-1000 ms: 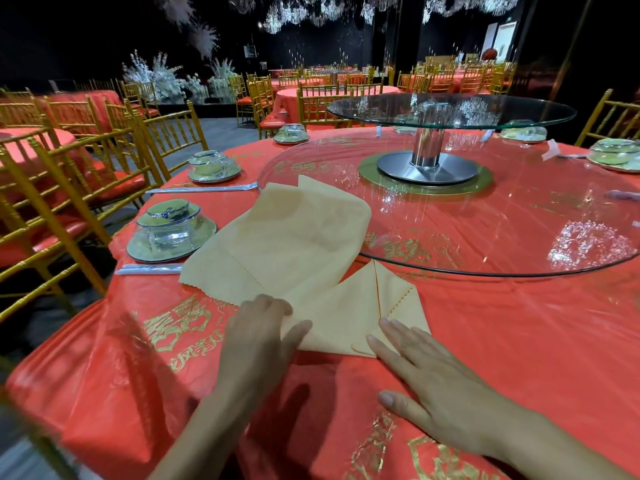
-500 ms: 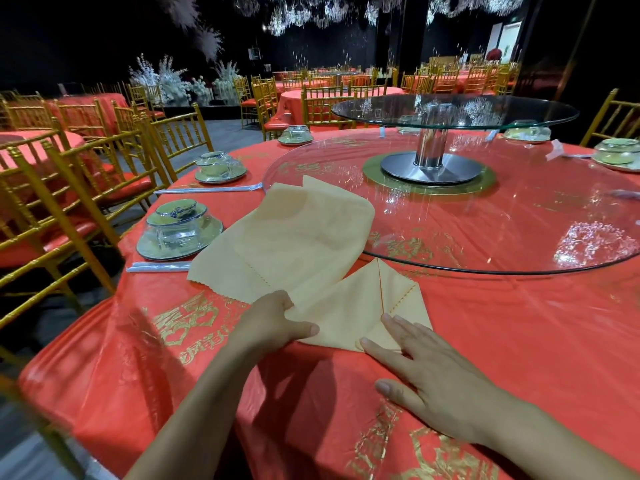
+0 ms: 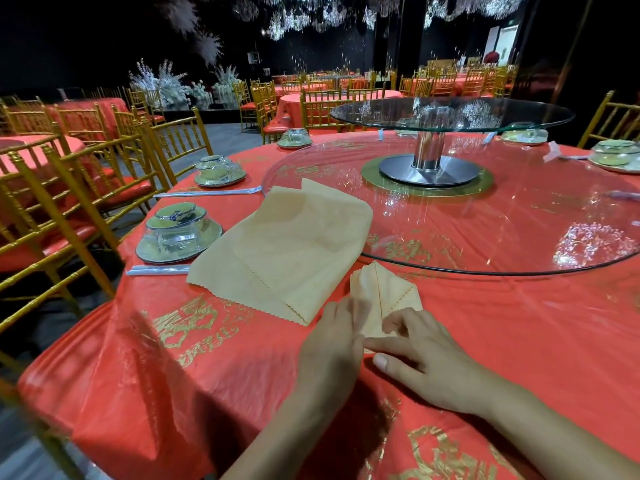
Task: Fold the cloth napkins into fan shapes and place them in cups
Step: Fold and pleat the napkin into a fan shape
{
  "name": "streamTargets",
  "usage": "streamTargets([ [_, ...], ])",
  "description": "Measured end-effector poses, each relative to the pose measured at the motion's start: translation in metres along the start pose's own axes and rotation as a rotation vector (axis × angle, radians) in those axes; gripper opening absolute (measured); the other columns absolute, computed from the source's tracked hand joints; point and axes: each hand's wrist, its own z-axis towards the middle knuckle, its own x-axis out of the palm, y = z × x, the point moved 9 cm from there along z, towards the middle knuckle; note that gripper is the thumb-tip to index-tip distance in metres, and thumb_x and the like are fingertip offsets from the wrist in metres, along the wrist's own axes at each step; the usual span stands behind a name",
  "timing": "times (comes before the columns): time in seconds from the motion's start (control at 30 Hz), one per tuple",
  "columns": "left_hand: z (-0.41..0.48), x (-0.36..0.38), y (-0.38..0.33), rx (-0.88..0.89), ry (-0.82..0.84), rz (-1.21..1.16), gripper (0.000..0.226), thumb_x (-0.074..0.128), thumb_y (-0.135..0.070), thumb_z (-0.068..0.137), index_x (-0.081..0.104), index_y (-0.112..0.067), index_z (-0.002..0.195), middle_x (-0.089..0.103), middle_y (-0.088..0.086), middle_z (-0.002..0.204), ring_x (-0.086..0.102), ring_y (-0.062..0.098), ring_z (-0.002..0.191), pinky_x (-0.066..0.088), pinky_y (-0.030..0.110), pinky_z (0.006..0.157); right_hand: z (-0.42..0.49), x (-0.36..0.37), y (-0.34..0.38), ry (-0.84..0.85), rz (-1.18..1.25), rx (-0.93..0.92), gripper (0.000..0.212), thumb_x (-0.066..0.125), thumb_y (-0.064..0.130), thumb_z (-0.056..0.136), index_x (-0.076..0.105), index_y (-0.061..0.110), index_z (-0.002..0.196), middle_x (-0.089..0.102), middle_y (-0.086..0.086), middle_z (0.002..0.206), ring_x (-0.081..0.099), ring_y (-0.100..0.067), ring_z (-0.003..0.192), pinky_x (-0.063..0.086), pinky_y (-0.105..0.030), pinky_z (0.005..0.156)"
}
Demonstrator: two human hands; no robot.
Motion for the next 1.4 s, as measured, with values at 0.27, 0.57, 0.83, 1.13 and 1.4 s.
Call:
streamTargets([
  [0.27,0.01,0.005,-0.026,0.045,-0.075,0.488,0.015,0.061,-0.016,0.072,0.053,-0.016,0.084,0.049,0.004,0.079,0.053,0.022,0.045,0.022,0.027,0.038,-0.003,-0.02,-0.021,-0.064,0.738,0.201,0.092,0.062,0.083,0.037,0.04,0.024,0.104,0.057,0.007,0.095,0.052,0.002,0.08,0.041,-0.013,0.07],
  [0.57,-0.005,0.001,-0.031,0.279,-0.08,0.285,0.02,0.042,-0.016,0.069,0.047,-0.014,0.088,0.05,0.006,0.079,0.049,0.023,0.056,0.036,0.029,0.044,-0.005,-0.015,-0.045,-0.193,1.013,0.391,0.041,0.066,0.033,0.054,0.053,0.017,0.089,0.053,0.003,0.07,0.047,-0.011,0.066,0.035,-0.028,0.062],
  [0.83,-0.004,0.002,-0.016,0.348,-0.027,0.181,0.025,0.054,-0.039,0.07,0.042,-0.024,0.085,0.052,-0.002,0.081,0.04,0.012,0.077,0.033,0.03,0.066,-0.003,-0.016,-0.045,-0.167,1.034,0.398,0.029,0.067,0.026,0.061,0.055,0.019,0.087,0.055,0.007,0.067,0.048,-0.008,0.063,0.034,-0.025,0.059],
  [1.13,0.008,-0.002,-0.008,0.274,0.087,-0.033,0.037,0.051,-0.04,0.072,0.06,-0.009,0.089,0.037,-0.017,0.076,0.033,0.001,0.071,0.032,0.023,0.067,0.003,-0.016,-0.052,-0.15,1.054,0.427,0.006,0.063,0.014,0.084,0.063,0.019,0.084,0.062,0.003,0.068,0.053,-0.011,0.06,0.036,-0.024,0.057],
  [1.4,0.005,0.007,-0.015,0.42,0.124,0.229,0.02,0.049,-0.029,0.075,0.06,-0.018,0.087,0.054,0.004,0.073,0.054,0.022,0.067,0.037,0.026,0.058,0.007,-0.02,-0.059,-0.171,0.83,0.367,0.015,0.07,0.004,0.078,0.061,0.015,0.084,0.057,0.006,0.066,0.048,-0.002,0.051,0.039,-0.018,0.052],
])
